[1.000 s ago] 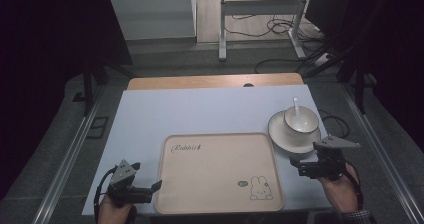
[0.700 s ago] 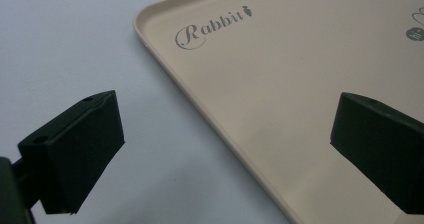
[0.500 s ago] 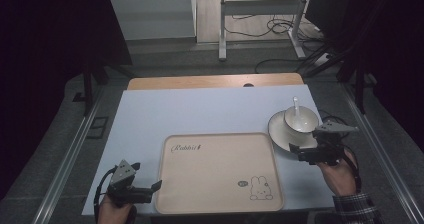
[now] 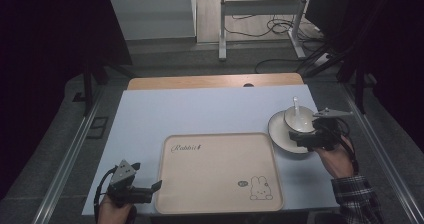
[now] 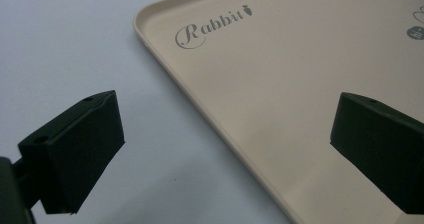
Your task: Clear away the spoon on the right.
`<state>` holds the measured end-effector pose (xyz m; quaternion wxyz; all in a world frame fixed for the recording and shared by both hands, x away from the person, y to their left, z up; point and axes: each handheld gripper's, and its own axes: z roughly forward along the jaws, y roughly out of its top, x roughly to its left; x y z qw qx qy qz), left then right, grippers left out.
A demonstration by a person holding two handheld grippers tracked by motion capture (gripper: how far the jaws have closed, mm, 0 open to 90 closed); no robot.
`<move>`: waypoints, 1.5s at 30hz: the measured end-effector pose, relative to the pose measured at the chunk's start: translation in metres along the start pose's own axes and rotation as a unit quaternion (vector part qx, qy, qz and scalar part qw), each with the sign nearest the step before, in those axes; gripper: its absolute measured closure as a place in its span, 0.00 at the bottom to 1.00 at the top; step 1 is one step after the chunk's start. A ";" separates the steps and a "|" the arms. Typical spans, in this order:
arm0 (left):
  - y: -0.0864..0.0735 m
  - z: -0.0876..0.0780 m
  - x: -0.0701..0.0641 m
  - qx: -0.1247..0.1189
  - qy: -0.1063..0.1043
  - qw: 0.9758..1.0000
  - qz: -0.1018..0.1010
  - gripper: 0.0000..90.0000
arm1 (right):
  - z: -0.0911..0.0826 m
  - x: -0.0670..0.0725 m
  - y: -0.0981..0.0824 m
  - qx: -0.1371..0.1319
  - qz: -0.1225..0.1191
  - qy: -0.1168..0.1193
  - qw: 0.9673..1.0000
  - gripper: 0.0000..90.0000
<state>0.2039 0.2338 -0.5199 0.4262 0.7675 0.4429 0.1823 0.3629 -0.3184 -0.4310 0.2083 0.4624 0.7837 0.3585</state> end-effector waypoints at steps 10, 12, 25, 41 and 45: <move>0.000 0.000 0.000 0.001 0.000 1.000 0.000 0.01 | 0.015 -0.010 0.018 0.010 0.008 -0.002 1.000 0.03; 0.000 0.000 0.000 0.001 0.000 1.000 0.000 0.01 | 0.017 -0.011 0.020 0.012 0.007 -0.010 1.000 0.08; 0.000 0.000 0.000 0.003 0.000 1.000 0.002 0.01 | 0.034 -0.026 0.032 0.038 0.006 -0.050 0.998 0.42; 0.000 -0.001 0.000 0.002 0.000 1.000 0.003 0.01 | 0.073 -0.043 0.038 0.062 0.020 -0.091 0.994 0.61; 0.000 -0.001 0.000 0.003 0.001 1.000 0.003 0.01 | 0.080 -0.044 0.037 0.066 0.024 -0.094 0.993 0.64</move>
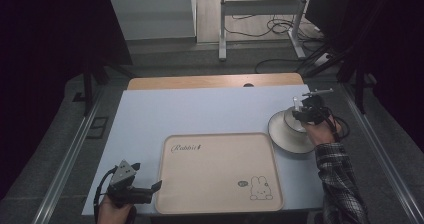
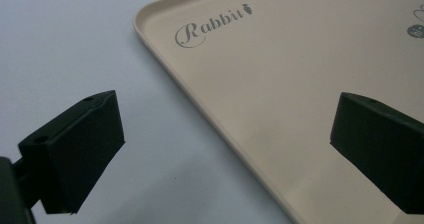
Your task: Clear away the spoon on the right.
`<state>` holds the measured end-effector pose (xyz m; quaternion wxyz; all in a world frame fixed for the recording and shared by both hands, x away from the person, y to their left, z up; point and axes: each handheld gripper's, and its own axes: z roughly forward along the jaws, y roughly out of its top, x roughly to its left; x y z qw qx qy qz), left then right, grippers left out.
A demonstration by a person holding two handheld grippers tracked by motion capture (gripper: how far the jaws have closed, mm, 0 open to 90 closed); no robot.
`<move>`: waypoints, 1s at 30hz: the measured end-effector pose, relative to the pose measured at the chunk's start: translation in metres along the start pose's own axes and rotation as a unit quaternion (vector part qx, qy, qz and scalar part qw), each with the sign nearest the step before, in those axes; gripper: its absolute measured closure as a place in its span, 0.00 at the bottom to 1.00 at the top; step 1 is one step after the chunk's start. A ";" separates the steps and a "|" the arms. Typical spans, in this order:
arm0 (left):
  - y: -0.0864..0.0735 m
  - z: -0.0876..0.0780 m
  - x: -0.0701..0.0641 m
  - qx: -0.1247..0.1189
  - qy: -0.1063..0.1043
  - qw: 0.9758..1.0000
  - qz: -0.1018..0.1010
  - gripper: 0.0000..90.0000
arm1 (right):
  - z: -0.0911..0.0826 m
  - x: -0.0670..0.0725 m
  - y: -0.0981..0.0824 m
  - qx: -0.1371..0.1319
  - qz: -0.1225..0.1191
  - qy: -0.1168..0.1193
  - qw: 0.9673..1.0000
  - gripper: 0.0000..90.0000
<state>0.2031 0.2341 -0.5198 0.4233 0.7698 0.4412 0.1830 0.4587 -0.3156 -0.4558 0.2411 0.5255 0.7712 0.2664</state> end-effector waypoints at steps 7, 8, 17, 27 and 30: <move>0.000 0.000 0.000 0.000 0.000 1.000 0.000 0.01 | 0.011 0.003 -0.001 0.007 0.001 -0.002 1.000 0.72; 0.000 0.000 0.000 0.000 0.000 1.000 0.000 0.01 | 0.012 0.004 -0.001 0.007 0.003 0.000 1.000 0.75; 0.000 0.000 0.000 0.000 0.000 1.000 0.001 0.01 | 0.007 0.003 0.000 0.007 0.007 0.019 1.000 0.82; 0.000 0.000 -0.001 0.001 0.001 1.000 0.002 0.01 | -0.015 -0.001 0.005 -0.004 0.003 0.031 0.999 0.82; 0.000 0.000 -0.001 0.001 0.001 1.000 0.002 0.01 | -0.022 -0.001 0.007 -0.012 0.002 0.033 0.999 0.82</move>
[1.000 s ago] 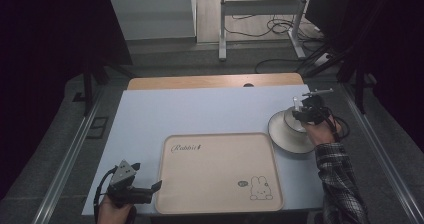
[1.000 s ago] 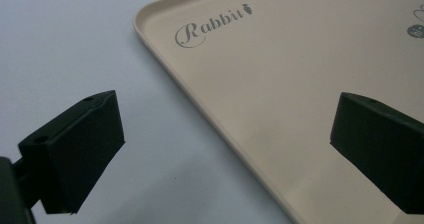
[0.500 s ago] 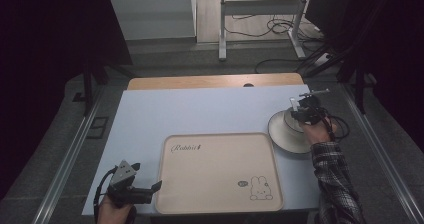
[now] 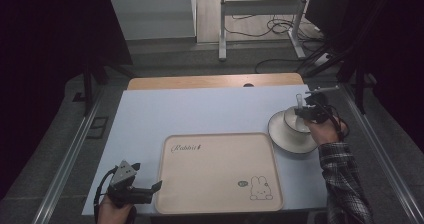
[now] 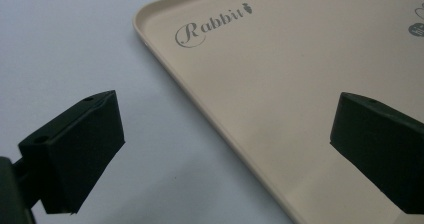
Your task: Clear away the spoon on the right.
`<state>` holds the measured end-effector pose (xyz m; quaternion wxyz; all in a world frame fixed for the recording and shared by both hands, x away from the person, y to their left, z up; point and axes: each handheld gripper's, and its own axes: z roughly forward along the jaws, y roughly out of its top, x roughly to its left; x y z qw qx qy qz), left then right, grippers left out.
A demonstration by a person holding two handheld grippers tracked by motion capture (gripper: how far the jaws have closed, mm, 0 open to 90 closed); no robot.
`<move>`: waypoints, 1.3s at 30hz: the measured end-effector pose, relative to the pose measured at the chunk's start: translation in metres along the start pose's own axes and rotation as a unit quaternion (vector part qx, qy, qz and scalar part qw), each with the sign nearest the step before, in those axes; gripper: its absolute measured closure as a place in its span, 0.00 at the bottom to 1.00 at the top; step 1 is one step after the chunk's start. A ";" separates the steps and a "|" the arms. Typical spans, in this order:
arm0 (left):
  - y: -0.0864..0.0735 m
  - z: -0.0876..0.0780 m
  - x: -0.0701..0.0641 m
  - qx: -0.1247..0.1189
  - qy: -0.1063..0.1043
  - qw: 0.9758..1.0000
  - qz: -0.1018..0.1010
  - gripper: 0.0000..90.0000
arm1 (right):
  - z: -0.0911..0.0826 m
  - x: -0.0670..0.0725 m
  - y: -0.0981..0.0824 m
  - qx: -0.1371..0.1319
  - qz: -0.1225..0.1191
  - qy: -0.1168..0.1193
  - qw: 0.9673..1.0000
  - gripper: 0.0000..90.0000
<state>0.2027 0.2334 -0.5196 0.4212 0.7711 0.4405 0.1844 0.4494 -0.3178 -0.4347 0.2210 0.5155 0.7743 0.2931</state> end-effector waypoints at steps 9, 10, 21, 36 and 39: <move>0.000 0.000 0.000 0.000 0.001 1.000 0.001 0.01 | -0.022 0.000 0.007 -0.018 -0.008 0.005 1.000 0.82; 0.000 0.000 0.000 0.000 0.001 1.000 0.001 0.01 | -0.024 0.000 0.008 -0.019 -0.011 0.004 1.000 0.82; 0.000 0.000 0.000 0.001 0.001 1.000 0.002 0.01 | -0.053 0.005 0.016 -0.028 -0.021 0.018 0.999 0.82; 0.000 0.000 -0.001 0.001 0.001 1.000 0.003 0.01 | -0.091 0.027 0.012 -0.020 -0.046 0.054 0.997 0.83; 0.000 0.000 -0.001 0.001 0.002 1.000 0.003 0.01 | -0.095 0.034 0.009 -0.012 -0.057 0.062 0.996 0.83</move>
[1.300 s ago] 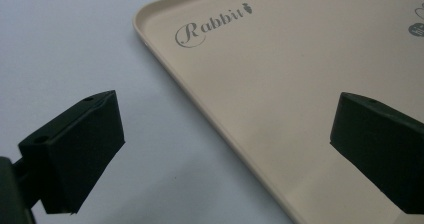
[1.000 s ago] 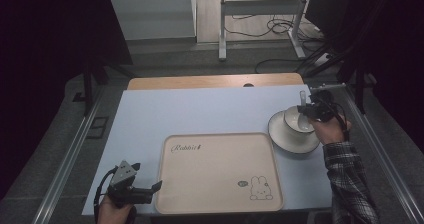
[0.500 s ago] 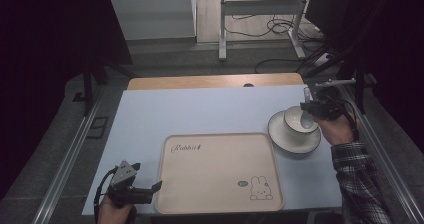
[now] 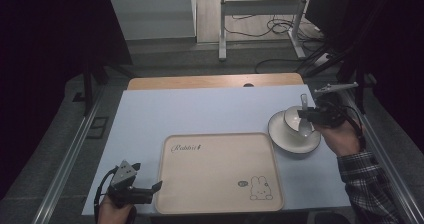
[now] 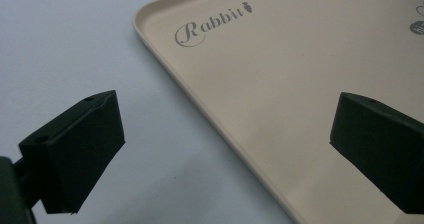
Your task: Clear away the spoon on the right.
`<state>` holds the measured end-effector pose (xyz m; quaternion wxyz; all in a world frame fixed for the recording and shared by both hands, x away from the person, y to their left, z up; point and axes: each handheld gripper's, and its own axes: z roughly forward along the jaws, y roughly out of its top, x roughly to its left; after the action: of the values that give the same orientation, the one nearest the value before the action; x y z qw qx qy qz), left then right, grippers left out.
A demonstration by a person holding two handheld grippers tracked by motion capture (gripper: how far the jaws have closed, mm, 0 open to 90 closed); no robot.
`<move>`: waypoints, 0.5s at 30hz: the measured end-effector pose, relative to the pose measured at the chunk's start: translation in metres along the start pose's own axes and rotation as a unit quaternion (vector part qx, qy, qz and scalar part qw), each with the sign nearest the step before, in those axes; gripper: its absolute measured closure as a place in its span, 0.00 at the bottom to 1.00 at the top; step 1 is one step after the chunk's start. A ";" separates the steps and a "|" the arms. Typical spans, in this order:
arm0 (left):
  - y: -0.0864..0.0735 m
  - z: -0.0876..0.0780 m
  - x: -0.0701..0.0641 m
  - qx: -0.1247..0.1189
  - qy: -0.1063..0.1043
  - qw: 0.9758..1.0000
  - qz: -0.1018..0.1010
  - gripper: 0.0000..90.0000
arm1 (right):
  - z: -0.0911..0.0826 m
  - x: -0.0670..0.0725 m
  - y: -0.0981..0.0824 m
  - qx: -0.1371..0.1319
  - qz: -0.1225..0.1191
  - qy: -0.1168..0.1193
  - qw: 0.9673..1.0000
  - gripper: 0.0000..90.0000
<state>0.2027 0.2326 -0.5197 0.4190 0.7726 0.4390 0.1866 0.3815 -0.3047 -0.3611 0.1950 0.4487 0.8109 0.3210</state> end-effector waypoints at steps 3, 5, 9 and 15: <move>0.000 0.000 0.000 0.000 0.000 1.000 0.000 0.01 | -0.002 0.008 -0.002 0.007 -0.007 0.009 1.000 0.83; 0.000 0.000 0.000 0.000 -0.001 1.000 0.000 0.01 | -0.002 0.014 -0.004 0.013 -0.007 0.016 1.000 0.83; 0.000 0.000 0.000 0.000 0.000 1.000 0.000 0.01 | -0.003 0.027 -0.008 0.024 -0.016 0.030 0.999 0.83; 0.000 0.000 0.000 0.000 0.000 1.000 0.001 0.01 | -0.003 0.044 -0.015 0.040 -0.033 0.050 0.997 0.83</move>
<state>0.2026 0.2325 -0.5197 0.4187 0.7731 0.4383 0.1867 0.3479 -0.2737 -0.3704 0.1470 0.4126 0.8461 0.3038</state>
